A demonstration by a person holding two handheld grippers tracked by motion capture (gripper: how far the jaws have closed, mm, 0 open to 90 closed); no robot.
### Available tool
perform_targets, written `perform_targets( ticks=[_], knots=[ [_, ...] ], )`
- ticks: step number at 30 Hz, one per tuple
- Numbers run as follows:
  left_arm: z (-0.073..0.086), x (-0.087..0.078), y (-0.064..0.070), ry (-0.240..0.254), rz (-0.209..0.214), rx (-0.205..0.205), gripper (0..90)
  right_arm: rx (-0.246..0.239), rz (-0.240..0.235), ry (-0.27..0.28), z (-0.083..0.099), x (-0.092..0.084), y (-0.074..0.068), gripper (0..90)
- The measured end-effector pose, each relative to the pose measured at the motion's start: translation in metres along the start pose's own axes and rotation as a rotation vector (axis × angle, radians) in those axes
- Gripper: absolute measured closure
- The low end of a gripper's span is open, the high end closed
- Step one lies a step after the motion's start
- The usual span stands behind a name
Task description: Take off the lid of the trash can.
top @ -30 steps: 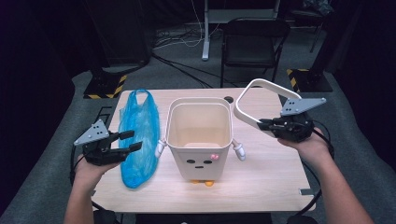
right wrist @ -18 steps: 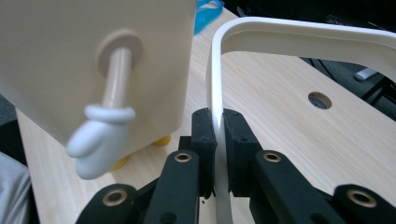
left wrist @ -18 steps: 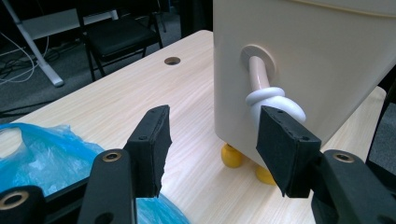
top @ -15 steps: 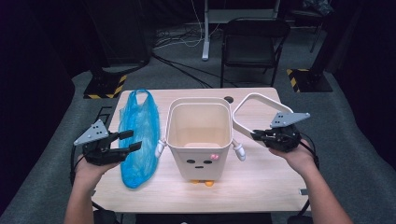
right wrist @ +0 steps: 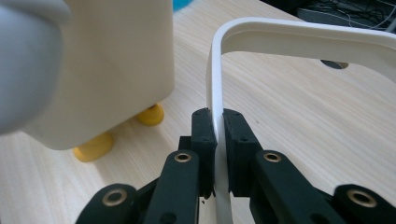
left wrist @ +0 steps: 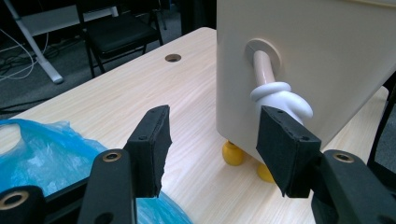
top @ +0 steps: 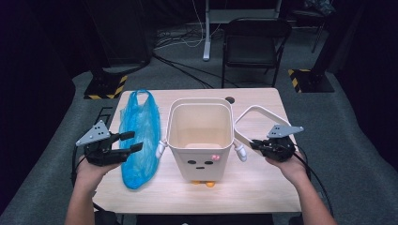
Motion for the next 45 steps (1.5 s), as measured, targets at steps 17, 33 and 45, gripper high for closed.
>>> perform_targets(
  ticks=[17, 33, 45],
  knots=[
    [0.002, 0.001, -0.001, -0.005, -0.002, 0.000, 44.0, 0.034, 0.060, -0.015, 0.033, 0.022, 0.003, 83.7],
    [0.003, 0.003, 0.000, -0.013, -0.002, 0.004, 43.8, 0.072, 0.045, -0.075, 0.057, 0.038, 0.011, 83.4],
    [0.004, 0.005, -0.001, -0.014, -0.002, 0.000, 43.1, 0.081, 0.030, -0.131, 0.067, 0.049, 0.013, 83.4]
  ],
)
Point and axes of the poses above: each handheld gripper's, and its own axes: x roughly forward along the jaws, z roughly out of its underside, y roughly to its right, the point moved 4 cm from there along x, roughly forward along the jaws, and after that the axes turned 3 degrees about -z, right-handed, at the moved point
